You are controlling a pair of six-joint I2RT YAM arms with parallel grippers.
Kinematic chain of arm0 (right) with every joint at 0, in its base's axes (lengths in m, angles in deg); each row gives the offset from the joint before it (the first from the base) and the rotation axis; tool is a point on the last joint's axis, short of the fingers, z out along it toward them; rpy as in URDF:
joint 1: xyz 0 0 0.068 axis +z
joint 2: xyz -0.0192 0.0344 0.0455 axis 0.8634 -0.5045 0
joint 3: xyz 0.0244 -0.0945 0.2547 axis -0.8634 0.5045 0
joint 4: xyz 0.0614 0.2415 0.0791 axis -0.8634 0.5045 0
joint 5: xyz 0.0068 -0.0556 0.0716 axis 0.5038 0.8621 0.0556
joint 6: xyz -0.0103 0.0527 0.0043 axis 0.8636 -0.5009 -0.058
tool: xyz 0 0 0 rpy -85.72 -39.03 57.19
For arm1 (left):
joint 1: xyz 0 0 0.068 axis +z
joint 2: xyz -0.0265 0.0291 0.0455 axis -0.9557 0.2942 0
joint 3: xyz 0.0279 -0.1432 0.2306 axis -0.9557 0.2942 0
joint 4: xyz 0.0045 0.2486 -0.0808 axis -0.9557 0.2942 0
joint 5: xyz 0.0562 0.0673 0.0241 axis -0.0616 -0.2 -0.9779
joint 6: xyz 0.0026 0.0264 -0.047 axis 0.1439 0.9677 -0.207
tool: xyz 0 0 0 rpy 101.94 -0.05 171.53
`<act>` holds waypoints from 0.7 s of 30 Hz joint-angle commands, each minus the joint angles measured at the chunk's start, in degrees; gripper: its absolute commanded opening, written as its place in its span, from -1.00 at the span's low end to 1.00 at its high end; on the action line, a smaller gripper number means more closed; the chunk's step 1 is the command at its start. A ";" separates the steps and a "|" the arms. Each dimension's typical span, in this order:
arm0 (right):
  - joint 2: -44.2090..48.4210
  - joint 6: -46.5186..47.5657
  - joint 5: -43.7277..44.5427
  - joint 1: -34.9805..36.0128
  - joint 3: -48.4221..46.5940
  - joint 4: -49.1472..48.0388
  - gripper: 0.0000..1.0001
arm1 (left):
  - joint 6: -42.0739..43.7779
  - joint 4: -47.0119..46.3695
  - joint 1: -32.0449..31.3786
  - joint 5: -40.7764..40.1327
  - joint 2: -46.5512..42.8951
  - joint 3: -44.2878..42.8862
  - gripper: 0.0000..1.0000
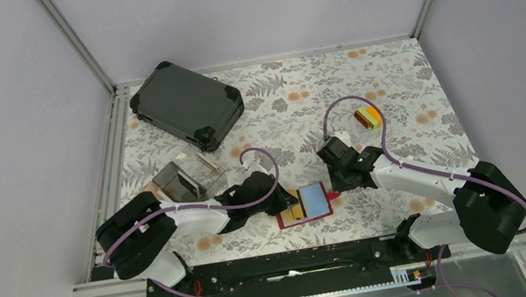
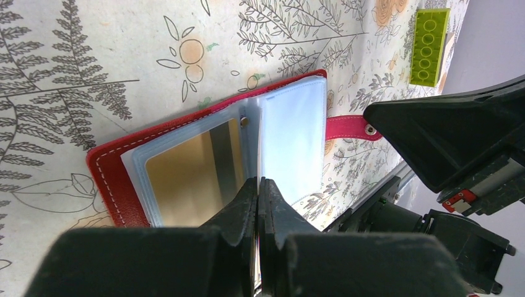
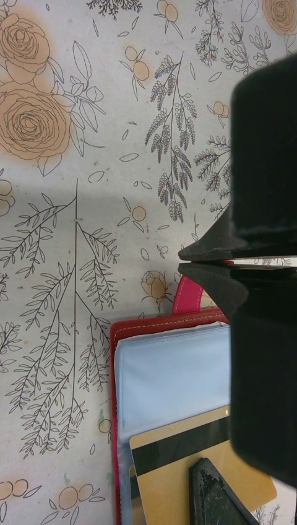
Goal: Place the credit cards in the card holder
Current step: Insert the credit card into the card holder.
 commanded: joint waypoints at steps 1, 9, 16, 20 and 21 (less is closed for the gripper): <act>0.07 -0.83 1.49 -0.21 -0.04 -0.05 -1.00 | 1.12 -1.01 -0.25 -0.72 0.97 -1.40 -1.00; 0.06 -0.84 1.38 -0.13 0.00 -0.10 -1.00 | 0.87 -2.60 -0.34 0.02 3.58 -1.77 -1.00; 0.13 -0.87 1.14 -0.16 0.04 -0.11 -1.00 | 1.05 -3.02 -0.47 -0.04 4.52 -2.17 -1.00; 0.23 -0.87 0.93 -0.16 0.13 -0.12 -1.00 | 0.64 -3.61 -0.61 0.18 5.07 -2.22 -1.00; 0.24 -0.86 0.94 -0.22 0.09 -0.12 -1.00 | 0.47 -3.91 -0.63 0.23 5.25 -2.14 -1.00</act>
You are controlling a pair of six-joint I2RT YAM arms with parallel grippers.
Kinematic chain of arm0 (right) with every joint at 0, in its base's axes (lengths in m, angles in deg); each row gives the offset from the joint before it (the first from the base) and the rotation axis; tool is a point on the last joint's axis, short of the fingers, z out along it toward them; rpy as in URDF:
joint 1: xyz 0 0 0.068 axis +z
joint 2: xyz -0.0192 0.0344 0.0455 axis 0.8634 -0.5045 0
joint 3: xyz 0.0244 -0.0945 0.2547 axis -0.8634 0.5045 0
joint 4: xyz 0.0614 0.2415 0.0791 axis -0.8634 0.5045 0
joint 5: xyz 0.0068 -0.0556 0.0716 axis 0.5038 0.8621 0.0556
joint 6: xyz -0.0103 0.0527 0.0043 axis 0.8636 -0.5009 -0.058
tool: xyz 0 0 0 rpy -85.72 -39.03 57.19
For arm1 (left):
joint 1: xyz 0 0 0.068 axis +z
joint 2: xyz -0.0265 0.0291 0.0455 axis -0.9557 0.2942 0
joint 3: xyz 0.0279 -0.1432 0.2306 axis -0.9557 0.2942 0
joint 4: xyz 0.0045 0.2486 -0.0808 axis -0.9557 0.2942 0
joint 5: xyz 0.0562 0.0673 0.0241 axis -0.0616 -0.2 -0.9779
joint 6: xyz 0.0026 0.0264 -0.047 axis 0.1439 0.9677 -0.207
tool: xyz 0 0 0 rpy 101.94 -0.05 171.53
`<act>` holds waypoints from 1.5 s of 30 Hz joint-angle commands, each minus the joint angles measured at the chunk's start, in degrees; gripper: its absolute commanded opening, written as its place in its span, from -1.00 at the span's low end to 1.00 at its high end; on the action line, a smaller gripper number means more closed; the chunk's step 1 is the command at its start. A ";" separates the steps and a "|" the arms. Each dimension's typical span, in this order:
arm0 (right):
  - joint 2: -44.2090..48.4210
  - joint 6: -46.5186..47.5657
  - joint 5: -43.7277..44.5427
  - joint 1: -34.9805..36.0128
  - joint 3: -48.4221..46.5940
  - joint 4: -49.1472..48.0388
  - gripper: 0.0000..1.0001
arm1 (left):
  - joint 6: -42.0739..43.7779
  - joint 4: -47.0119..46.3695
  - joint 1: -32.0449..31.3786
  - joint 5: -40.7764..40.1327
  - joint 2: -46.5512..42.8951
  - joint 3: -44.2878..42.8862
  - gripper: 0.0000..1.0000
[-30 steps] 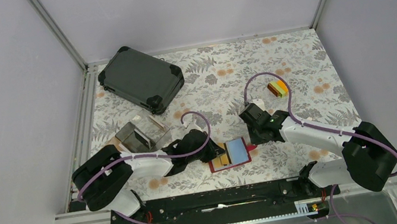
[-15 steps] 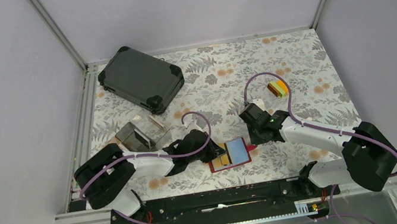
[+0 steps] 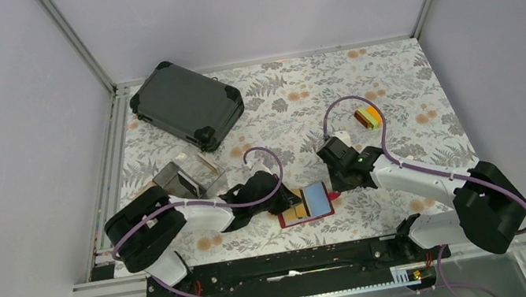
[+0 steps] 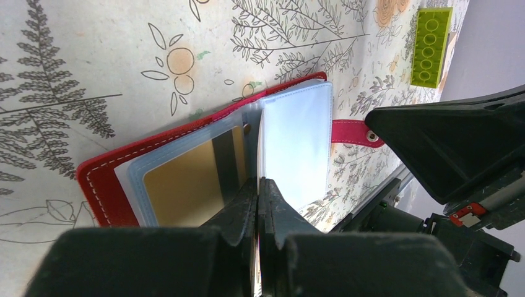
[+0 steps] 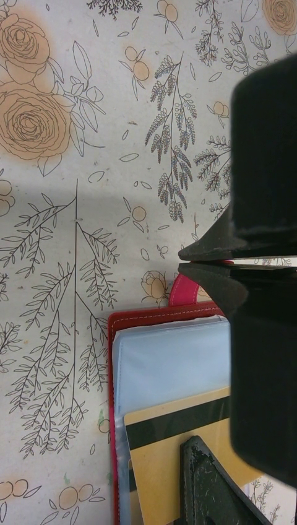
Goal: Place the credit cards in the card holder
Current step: Insert the credit card into the card holder.
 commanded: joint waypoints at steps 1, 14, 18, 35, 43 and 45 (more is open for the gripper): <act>0.22 -0.83 0.99 -0.22 0.11 -0.09 -1.00 | 0.32 -1.36 -0.53 -0.25 1.65 -1.11 -1.00; -0.29 -0.84 0.38 -0.16 0.06 -0.07 -1.00 | -1.63 -3.11 -1.11 -0.25 3.62 -1.65 -1.00; -0.53 -0.87 -1.15 -0.17 0.09 -0.08 -1.00 | -2.34 -3.35 -1.30 -0.53 3.95 -1.81 -1.00; -6.23 -2.16 -8.65 -0.19 1.18 -3.03 -1.00 | -2.76 -5.10 -1.71 -0.74 4.86 -1.94 -1.00; -6.69 -2.92 -10.08 -0.09 2.17 -4.04 -1.00 | -3.16 -7.52 -2.01 -0.43 5.55 -1.97 -1.00; -6.75 -2.99 -10.17 -0.04 2.21 -4.05 -1.00 | -3.36 -7.82 -2.13 -0.43 5.66 -1.96 -1.00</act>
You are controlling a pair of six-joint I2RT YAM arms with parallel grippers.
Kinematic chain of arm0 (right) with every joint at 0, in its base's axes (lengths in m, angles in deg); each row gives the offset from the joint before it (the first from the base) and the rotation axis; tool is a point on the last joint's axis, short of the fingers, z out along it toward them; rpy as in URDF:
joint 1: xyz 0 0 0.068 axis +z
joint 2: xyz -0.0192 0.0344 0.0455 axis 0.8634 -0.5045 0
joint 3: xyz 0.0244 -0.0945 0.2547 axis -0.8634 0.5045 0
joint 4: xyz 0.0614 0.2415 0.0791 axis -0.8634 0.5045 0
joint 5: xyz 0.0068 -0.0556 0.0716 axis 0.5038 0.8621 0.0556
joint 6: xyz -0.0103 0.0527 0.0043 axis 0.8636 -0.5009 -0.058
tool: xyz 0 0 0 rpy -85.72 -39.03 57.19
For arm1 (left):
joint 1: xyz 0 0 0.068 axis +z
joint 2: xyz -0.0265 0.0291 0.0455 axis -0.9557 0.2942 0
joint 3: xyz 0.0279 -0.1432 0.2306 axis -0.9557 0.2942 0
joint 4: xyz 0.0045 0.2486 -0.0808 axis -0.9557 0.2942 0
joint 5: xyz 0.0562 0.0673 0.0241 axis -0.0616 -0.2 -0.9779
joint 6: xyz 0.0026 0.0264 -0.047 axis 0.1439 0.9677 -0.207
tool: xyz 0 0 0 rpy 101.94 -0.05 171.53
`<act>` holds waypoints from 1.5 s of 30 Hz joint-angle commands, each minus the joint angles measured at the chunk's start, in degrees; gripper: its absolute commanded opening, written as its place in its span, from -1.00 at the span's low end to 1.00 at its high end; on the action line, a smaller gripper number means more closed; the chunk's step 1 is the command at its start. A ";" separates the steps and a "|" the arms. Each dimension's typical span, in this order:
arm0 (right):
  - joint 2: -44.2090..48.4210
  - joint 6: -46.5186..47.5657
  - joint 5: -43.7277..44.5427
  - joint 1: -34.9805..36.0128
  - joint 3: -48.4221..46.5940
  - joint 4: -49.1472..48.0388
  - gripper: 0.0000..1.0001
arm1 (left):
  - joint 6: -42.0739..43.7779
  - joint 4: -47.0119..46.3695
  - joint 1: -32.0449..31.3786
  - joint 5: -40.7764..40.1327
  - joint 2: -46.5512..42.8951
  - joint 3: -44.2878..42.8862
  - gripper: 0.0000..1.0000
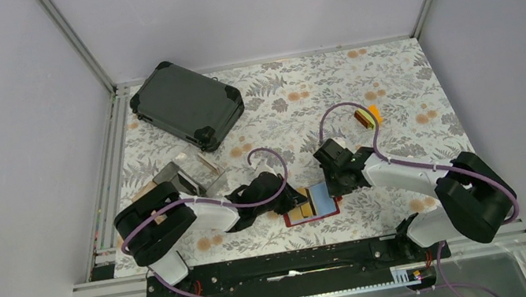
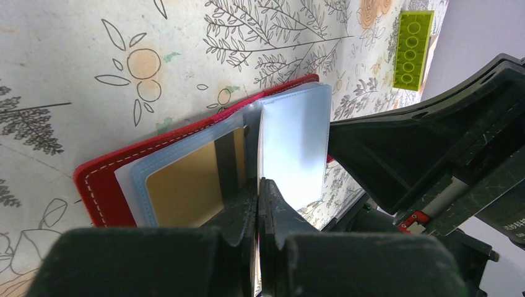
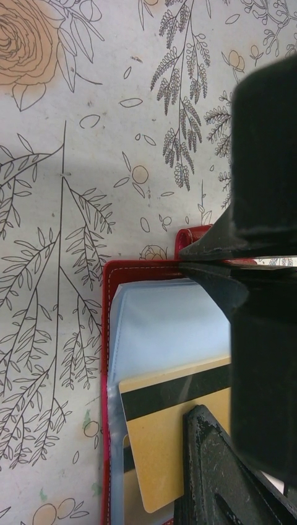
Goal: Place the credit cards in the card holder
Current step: Insert the credit card into the card holder.
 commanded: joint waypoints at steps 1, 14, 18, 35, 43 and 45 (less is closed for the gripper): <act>-1.28 -2.01 -3.70 -0.03 1.37 -1.03 -1.00 | -0.29 -2.19 -0.92 -0.58 1.79 -1.24 -1.00; -1.64 -2.15 -3.50 0.11 1.49 -1.06 -1.00 | -3.28 -7.02 -1.56 -1.13 2.53 0.45 -1.00; -1.58 -2.15 -3.49 0.11 1.56 -1.11 -1.00 | -4.38 -8.42 -1.56 -1.41 2.43 1.84 -1.00; -0.86 -1.88 -2.22 0.06 1.44 -0.27 -1.00 | 0.59 9.91 -1.63 -5.46 -2.01 -2.49 -0.34; -0.61 -1.80 -2.01 0.05 1.49 -0.19 -1.00 | 3.04 16.59 -1.98 -8.31 -4.07 -4.45 0.01; -0.55 -1.72 -1.89 0.04 1.51 -0.13 -1.00 | 3.65 18.57 -2.07 -8.97 -4.42 -5.15 0.08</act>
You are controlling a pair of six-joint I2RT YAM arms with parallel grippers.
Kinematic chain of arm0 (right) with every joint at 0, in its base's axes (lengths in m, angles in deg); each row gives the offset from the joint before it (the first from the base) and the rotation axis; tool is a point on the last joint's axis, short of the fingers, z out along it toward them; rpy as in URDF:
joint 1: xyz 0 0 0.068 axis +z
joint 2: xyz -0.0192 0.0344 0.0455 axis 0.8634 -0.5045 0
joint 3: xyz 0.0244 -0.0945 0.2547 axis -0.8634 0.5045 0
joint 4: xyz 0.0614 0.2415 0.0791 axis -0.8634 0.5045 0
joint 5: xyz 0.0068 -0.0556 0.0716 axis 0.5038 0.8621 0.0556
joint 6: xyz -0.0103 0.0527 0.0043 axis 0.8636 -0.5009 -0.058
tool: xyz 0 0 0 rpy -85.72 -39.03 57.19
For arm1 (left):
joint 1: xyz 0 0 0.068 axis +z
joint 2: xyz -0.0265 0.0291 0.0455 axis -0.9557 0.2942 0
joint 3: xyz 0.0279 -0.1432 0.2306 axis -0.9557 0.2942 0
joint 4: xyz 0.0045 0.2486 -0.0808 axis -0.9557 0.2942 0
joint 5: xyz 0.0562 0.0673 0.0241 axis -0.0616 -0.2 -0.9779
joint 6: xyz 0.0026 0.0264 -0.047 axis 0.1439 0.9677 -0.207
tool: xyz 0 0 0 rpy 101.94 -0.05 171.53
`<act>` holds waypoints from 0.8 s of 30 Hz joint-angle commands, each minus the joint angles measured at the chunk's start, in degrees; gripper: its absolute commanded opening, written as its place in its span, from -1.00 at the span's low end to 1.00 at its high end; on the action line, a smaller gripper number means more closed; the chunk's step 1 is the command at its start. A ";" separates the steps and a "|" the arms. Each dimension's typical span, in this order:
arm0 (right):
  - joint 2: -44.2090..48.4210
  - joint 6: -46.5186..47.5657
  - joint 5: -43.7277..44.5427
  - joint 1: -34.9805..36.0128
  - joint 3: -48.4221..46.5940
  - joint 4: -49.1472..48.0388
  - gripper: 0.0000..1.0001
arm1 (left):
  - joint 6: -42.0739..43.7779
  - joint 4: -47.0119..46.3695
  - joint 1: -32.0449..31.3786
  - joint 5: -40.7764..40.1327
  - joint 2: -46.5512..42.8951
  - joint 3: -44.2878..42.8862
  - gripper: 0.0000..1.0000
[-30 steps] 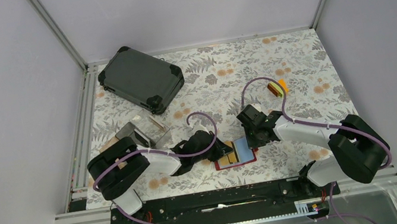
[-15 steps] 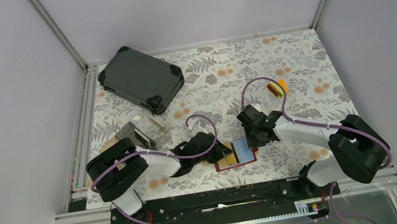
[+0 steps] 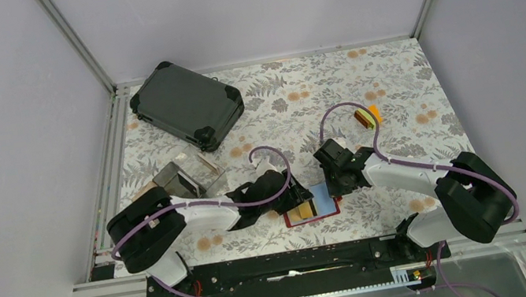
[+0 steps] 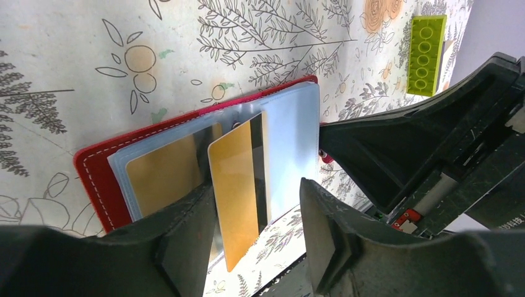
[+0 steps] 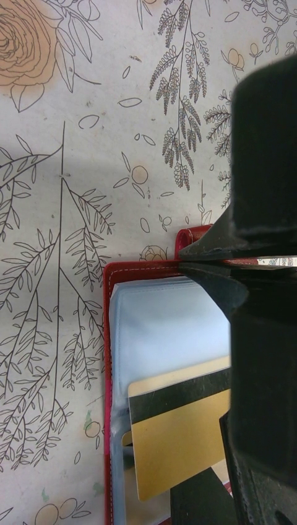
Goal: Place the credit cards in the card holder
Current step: Insert the credit card into the card holder.
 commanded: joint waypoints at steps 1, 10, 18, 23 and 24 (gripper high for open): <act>-0.62 -1.28 -1.72 0.26 1.45 -0.10 -1.00 | 3.01 9.36 -0.31 -4.39 -1.34 -1.89 0.10; -0.44 -1.21 -1.38 0.21 1.49 -0.12 -1.00 | 4.20 12.20 -0.99 -4.41 -0.68 -3.87 0.02; -0.58 -1.10 -1.28 0.23 1.56 -0.06 -1.00 | 5.96 14.57 -1.91 -3.17 2.37 -8.61 -0.03; -0.69 -1.11 -1.18 0.19 1.50 -0.12 -1.00 | 6.89 16.27 -2.43 -3.56 3.00 -10.77 -0.03; -0.67 -1.04 -1.18 0.22 1.53 -0.05 -1.00 | 7.08 16.58 -2.52 -3.57 3.13 -11.10 -0.03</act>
